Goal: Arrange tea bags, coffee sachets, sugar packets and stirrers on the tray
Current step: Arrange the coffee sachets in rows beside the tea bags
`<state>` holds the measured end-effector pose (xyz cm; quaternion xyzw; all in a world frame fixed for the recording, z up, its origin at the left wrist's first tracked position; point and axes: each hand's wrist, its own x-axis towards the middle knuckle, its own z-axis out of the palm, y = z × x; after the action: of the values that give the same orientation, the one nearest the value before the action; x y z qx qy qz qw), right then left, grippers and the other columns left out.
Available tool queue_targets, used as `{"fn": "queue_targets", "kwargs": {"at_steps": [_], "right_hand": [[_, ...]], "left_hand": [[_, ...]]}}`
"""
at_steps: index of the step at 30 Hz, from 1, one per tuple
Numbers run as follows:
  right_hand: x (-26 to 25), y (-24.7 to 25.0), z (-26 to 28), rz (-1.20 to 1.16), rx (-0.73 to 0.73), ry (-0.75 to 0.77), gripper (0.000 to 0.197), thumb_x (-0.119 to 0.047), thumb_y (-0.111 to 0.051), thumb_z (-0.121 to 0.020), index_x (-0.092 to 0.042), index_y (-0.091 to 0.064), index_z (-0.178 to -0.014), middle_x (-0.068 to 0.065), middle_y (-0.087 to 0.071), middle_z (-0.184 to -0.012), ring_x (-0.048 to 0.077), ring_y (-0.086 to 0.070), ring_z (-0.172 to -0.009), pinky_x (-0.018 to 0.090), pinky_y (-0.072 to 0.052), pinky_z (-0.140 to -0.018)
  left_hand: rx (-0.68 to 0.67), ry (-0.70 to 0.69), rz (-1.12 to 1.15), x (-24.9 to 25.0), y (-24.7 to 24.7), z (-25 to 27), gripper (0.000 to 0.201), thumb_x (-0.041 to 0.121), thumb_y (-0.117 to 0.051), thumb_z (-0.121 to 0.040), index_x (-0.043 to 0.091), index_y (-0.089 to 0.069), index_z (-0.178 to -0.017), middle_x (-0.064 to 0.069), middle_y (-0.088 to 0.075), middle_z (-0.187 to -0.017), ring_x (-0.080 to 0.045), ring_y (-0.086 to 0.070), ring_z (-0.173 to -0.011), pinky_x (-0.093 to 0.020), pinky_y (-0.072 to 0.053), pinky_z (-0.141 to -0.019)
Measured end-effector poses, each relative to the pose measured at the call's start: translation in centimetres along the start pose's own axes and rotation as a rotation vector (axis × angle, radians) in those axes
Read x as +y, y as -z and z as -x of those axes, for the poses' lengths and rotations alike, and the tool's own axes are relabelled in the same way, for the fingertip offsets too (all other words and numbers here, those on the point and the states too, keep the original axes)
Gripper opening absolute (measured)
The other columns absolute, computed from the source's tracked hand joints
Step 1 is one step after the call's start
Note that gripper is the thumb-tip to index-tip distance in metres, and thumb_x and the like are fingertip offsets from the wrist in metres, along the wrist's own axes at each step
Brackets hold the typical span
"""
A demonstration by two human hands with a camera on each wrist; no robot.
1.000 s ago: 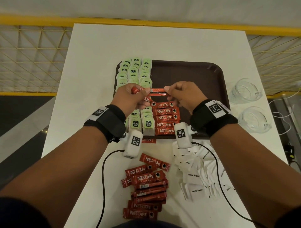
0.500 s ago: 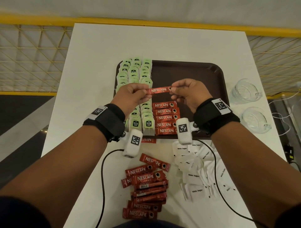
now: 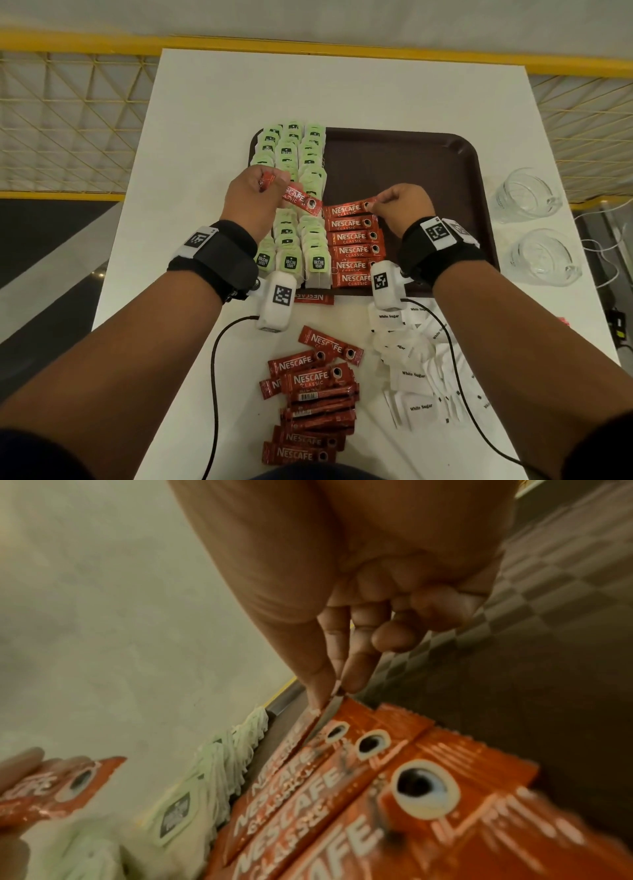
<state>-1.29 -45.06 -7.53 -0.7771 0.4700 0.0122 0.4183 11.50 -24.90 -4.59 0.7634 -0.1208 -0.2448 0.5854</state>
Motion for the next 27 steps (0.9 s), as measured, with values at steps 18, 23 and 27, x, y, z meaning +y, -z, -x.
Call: {"fn": "queue_targets", "kwargs": {"at_steps": [18, 23, 27], "right_hand": [[-3.4, 1.4, 3.2, -0.395, -0.162, 0.154, 0.008, -0.015, -0.064, -0.092, -0.012, -0.067, -0.098, 0.001, -0.069, -0.083, 0.005, -0.056, -0.061, 0.018, -0.049, -0.055], [-1.4, 2.3, 1.5, -0.324, -0.055, 0.017, 0.012, -0.021, -0.06, -0.095, -0.016, -0.067, -0.103, -0.002, -0.069, -0.088, 0.006, -0.055, -0.067, 0.022, -0.048, -0.062], [-1.0, 1.8, 0.5, -0.254, -0.041, -0.038, 0.011, -0.024, -0.06, -0.095, -0.018, -0.067, -0.102, -0.001, -0.069, -0.091, 0.007, -0.054, -0.068, 0.024, -0.049, -0.064]], "left_hand": [[-0.116, 0.026, 0.054, 0.2, -1.7, 0.5, 0.017, 0.031, -0.058, -0.098, 0.015, -0.063, -0.102, -0.002, -0.071, -0.1, -0.014, -0.07, -0.078, -0.027, -0.056, -0.067], [-0.066, 0.1, 0.042, 0.4, -0.7, 0.9, 0.014, 0.034, -0.054, -0.099, 0.024, -0.061, -0.092, 0.002, -0.069, -0.107, -0.012, -0.066, -0.081, -0.028, -0.051, -0.068], [-0.076, 0.11, 0.03, 0.3, -0.2, 1.5, 0.018, 0.033, -0.052, -0.099, 0.018, -0.063, -0.104, 0.004, -0.071, -0.097, -0.009, -0.065, -0.079, -0.026, -0.05, -0.066]]}}
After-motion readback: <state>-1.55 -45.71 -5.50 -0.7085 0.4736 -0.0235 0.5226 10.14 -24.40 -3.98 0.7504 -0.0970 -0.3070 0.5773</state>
